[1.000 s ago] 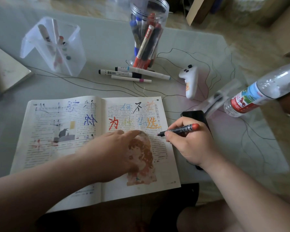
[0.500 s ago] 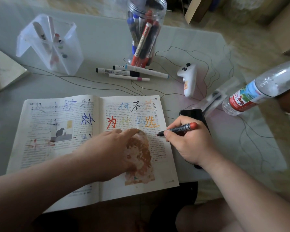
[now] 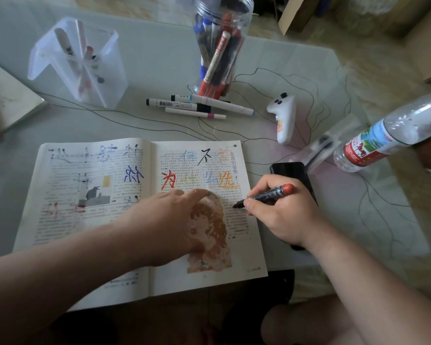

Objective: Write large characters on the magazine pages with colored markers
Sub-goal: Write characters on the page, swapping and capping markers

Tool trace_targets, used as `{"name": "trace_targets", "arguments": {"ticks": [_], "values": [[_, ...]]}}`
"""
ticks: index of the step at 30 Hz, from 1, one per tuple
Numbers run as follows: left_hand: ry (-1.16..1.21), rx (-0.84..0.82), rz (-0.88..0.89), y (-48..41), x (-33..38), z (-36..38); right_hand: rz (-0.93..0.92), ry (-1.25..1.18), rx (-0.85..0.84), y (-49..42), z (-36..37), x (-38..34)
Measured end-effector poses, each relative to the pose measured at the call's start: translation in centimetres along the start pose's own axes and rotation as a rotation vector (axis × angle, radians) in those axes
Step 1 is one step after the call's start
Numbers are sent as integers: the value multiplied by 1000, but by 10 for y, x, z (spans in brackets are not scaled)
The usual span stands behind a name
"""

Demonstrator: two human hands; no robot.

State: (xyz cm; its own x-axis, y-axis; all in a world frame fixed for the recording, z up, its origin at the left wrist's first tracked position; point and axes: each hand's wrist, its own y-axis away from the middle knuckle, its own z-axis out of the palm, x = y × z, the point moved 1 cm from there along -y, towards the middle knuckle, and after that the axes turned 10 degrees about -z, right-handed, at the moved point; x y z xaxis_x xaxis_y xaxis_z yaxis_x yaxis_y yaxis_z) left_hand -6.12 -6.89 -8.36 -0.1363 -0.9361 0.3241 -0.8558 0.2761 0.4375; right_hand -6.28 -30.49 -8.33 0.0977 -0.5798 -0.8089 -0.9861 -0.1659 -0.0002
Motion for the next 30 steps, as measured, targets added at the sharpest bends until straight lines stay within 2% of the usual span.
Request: {"name": "trace_targets", "arguments": {"ticks": [6, 11, 18, 24, 27, 30], "values": [[-12, 1, 0, 0, 1, -1, -22, 23, 35, -2, -1, -2], [-14, -4, -3, 0, 1, -1, 45, 80, 93, -5, -2, 0], [-18, -11, 3, 0, 1, -2, 11, 13, -17, -2, -1, -4], [-12, -14, 4, 0, 1, -1, 36, 85, 59, -5, -2, -4], [-8, -11, 2, -1, 0, -1, 35, 11, 62, -4, -3, -4], [1, -17, 1, -1, 0, 0, 15, 44, 30, -3, -3, -7]]}}
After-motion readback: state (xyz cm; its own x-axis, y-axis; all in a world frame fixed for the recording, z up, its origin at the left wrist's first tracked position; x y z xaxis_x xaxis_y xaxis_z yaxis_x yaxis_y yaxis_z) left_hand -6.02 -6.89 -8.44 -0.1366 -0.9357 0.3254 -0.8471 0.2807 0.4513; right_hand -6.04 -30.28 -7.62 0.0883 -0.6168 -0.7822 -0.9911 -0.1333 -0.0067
